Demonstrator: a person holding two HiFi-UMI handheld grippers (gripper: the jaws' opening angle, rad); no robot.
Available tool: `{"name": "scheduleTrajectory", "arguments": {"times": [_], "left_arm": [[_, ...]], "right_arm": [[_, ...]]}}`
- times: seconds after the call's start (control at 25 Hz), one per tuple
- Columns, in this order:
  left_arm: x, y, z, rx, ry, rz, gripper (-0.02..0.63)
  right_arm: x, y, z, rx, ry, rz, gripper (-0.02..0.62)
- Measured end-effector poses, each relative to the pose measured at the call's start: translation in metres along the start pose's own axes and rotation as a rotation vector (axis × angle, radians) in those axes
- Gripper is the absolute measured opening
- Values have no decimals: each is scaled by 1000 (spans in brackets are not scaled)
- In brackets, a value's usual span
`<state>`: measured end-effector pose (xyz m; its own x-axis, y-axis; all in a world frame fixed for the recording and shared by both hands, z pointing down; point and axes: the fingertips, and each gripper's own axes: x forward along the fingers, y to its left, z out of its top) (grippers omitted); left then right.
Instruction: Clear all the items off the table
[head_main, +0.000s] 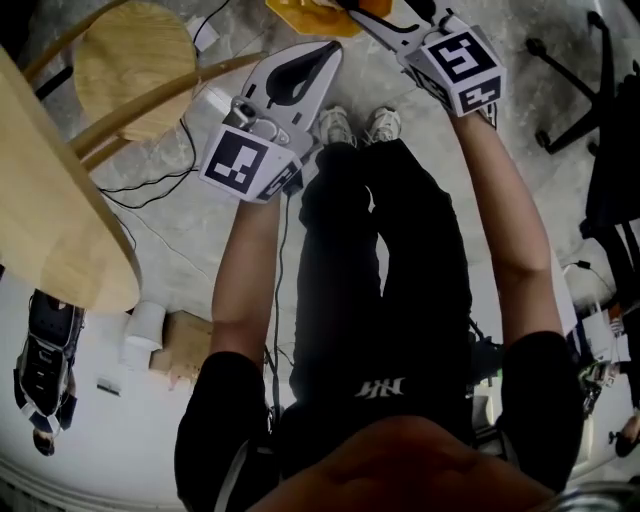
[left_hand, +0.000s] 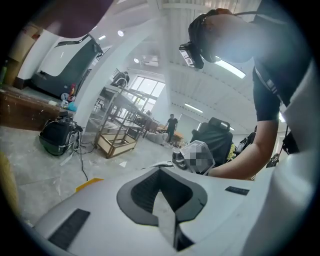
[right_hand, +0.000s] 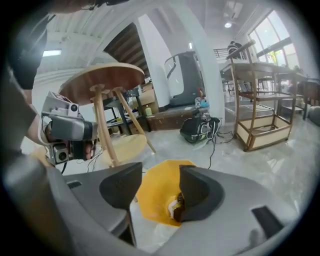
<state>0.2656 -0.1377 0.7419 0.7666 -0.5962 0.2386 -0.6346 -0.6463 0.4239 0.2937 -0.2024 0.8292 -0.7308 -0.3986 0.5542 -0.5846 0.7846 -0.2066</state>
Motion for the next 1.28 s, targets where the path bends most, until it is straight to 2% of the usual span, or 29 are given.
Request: {"name": "scheduleTrajectory", "arguments": {"times": [0.16, 0.2, 0.36, 0.48, 0.56, 0.72, 0.92, 1.08, 1.28], "left_arm": [[-14, -45, 74, 1, -43, -51, 12], [-22, -57, 100, 8, -56, -63, 12], [-52, -115, 202, 42, -100, -84, 12], [-71, -162, 267, 115, -116, -79, 12], [-95, -188, 311, 154, -139, -54, 12], [-142, -221, 378, 155, -197, 52, 12], [-215, -228, 420, 186, -231, 182, 12], [-289, -219, 434, 195, -279, 279, 12], [-392, -207, 445, 212, -342, 371, 12]], "right_arm": [[-53, 23, 75, -8, -35, 0, 19], [-67, 33, 102, -12, -49, 4, 0], [-144, 72, 214, -28, -141, 45, -2], [-209, 103, 288, -79, -220, 88, -2], [-248, 130, 335, -125, -259, 107, -2], [-312, 177, 397, -173, -313, 169, -2], [-333, 237, 434, -175, -348, 254, -2], [-315, 299, 456, -170, -354, 366, -2], [-290, 393, 491, -240, -355, 482, -2]]}}
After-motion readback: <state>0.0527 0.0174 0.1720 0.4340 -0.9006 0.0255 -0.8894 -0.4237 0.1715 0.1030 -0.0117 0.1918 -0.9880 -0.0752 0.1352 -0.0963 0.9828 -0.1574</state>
